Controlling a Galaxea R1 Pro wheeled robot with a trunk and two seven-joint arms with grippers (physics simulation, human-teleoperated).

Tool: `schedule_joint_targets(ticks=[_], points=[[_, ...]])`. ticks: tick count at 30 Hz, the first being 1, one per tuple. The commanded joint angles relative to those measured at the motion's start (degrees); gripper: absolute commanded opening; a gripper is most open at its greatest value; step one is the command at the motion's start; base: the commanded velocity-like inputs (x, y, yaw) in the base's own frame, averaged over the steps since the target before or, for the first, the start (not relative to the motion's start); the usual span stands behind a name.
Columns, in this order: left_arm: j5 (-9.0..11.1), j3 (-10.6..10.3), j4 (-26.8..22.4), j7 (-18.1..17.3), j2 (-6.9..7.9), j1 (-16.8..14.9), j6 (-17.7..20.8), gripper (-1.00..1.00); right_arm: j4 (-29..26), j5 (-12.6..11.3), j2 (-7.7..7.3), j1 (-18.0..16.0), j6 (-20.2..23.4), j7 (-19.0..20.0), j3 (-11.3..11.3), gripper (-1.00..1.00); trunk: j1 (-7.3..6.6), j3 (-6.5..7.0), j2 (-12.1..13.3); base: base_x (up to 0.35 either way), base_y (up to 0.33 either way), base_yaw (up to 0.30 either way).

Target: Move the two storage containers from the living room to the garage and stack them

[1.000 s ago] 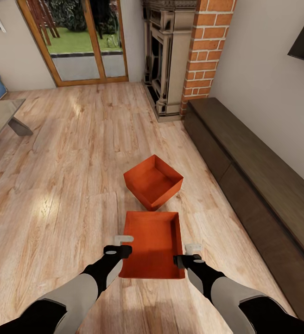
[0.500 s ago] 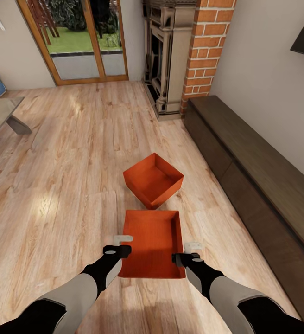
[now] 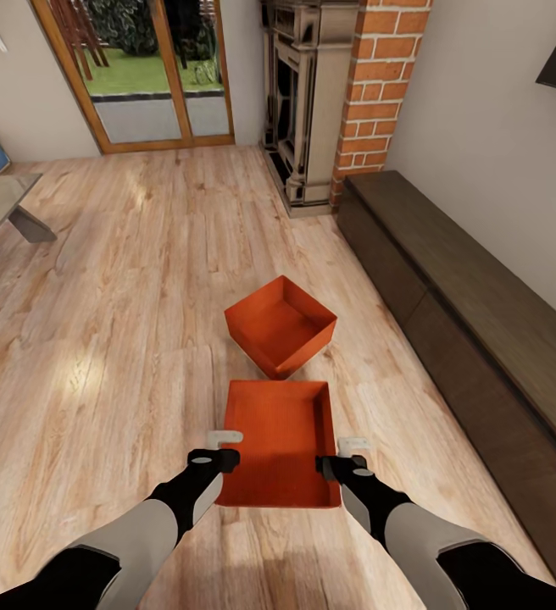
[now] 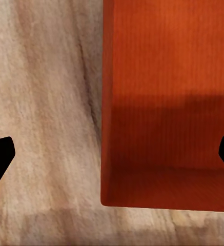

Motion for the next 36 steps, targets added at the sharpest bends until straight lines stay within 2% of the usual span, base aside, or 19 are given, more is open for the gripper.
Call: schedule_joint_targets(ticks=[1,13,36], points=[[0.59,-0.52,-0.13,0.36,0.05,0.0,0.32,1.0,-0.38,-0.61,-0.02,-0.03,-0.18,-0.22,0.51,1.0,0.22,-0.22,-0.43,0.0,0.0,0.0],[0.59,-0.56,-0.09,0.3,0.2,-0.01,0.33,1.0,-1.38,-0.63,-0.16,-0.03,-0.19,-0.22,0.45,1.0,2.86,-2.37,-5.24,0.0,0.0,0.0],[0.52,-0.63,-0.22,0.28,0.32,-0.04,0.25,1.0,-3.14,-0.66,-0.4,-0.03,-0.16,-0.31,0.37,1.0,2.86,-2.37,-5.24,0.0,0.0,0.0]])
